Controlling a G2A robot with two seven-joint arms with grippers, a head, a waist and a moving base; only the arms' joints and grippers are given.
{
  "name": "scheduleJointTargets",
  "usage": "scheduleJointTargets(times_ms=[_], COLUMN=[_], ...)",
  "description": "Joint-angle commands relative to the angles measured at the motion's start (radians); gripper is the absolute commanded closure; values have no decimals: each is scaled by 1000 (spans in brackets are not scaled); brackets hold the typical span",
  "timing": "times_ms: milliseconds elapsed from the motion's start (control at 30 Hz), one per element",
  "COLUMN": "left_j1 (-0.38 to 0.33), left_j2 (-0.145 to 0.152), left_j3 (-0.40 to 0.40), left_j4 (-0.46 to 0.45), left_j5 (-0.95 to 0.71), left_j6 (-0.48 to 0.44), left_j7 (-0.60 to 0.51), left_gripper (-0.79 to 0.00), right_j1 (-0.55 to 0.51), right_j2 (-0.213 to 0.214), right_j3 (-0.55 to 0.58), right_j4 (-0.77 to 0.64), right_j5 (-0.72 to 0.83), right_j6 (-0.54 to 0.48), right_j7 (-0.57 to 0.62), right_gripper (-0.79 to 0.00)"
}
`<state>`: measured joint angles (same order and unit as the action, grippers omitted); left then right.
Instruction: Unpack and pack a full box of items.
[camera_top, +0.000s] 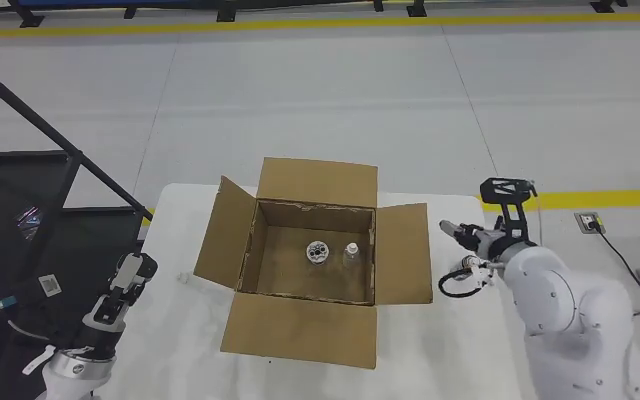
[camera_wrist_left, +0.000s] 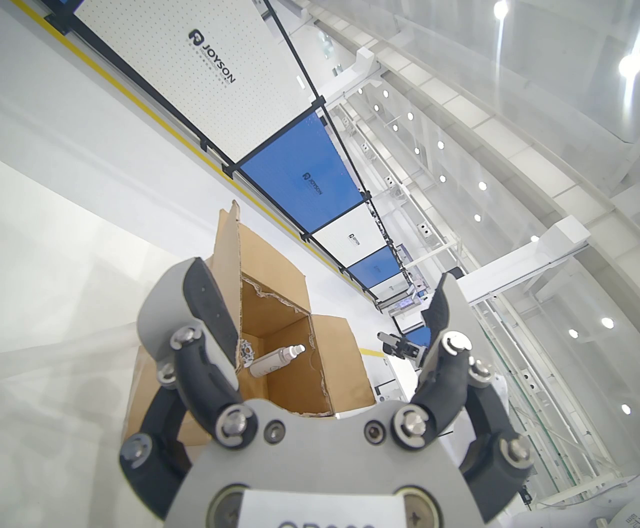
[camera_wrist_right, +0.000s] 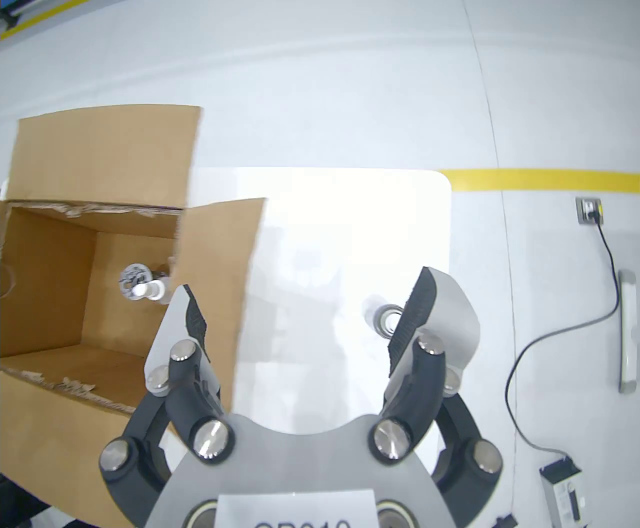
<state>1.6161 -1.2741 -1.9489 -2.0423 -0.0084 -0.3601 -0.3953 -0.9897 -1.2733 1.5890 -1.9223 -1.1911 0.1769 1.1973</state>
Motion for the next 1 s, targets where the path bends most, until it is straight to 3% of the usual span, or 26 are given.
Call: scheduleJointTargets(times_ms=[0, 300, 433, 467, 500, 567, 667, 733, 867, 967], left_j1=[0, 0, 0, 0, 0, 0, 0, 0, 0, 0], left_j2=[0, 0, 0, 0, 0, 0, 0, 0, 0, 0], left_j3=[0, 0, 0, 0, 0, 0, 0, 0, 0, 0], left_j4=[0, 0, 0, 0, 0, 0, 0, 0, 0, 0], left_j5=[0, 0, 0, 0, 0, 0, 0, 0, 0, 0], left_j6=[0, 0, 0, 0, 0, 0, 0, 0, 0, 0], left_j7=[0, 0, 0, 0, 0, 0, 0, 0, 0, 0], left_gripper=[-785, -785, -785, -785, -785, -785, -785, -785, -785, -785], right_j1=[9, 117, 158, 166, 173, 188, 214, 222, 216, 174], right_j2=[4, 14, 15, 16, 16, 18, 20, 20, 26, 31], right_j3=[31, -19, -36, -38, -40, -43, -48, -52, -34, 4], right_j4=[82, 409, 505, 523, 540, 575, 628, 645, 601, 457], right_j5=[20, -26, -16, -15, -12, -11, -10, -1, 26, 63], right_j6=[-23, -72, -87, -92, -97, -100, -100, -103, -113, -104], right_j7=[21, 91, 99, 100, 102, 104, 107, 97, 84, 62], right_gripper=[-773, -779, -723, -603, -391, -274, -206, -3, 0, 0])
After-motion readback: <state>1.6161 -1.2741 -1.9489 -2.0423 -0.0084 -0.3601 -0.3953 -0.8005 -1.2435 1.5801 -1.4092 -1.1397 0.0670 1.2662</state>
